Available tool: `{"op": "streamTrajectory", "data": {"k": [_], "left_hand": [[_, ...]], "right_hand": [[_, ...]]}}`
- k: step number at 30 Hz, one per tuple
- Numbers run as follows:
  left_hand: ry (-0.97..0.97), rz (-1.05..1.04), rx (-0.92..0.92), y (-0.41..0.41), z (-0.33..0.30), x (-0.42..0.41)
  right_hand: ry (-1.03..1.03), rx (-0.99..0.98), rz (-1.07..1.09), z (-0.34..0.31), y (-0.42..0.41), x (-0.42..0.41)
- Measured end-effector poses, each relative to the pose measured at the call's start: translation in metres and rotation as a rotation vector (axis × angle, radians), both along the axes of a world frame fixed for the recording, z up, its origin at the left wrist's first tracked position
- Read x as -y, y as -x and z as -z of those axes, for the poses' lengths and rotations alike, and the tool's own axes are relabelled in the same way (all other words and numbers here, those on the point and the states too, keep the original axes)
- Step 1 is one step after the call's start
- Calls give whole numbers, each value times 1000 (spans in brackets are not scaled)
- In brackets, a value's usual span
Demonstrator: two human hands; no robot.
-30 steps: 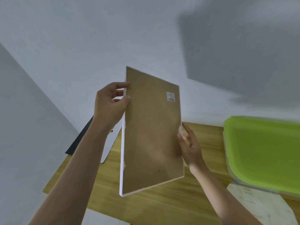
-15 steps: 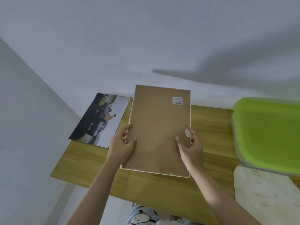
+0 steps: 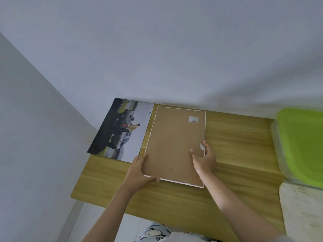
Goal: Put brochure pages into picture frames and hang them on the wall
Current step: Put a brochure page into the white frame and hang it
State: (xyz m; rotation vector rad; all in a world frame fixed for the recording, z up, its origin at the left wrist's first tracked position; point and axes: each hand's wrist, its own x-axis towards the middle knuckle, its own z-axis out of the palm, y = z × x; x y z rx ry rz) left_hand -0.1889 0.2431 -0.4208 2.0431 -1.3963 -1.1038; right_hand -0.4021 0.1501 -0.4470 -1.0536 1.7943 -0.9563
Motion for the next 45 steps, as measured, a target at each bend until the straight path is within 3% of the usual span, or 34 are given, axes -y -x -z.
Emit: {"op": "streamTrajectory", "data": {"k": [4,12,25,35,45], "left_hand": [[55,68,153,-8,10,7],[143,91,105,-19,22,10],[117,81,154,-15,25,13],[61,109,197,-16,25,18],[98,55,136,-16,25,15]], "right_hand": [[-8,-183,-55,2,-2,8],[64,-371,-170,12,1,5],[-108,-550,-214,-2,-5,7],[-286,-505,-257,-17,3,28],[-222,-349,-265,-32,10,22]]}}
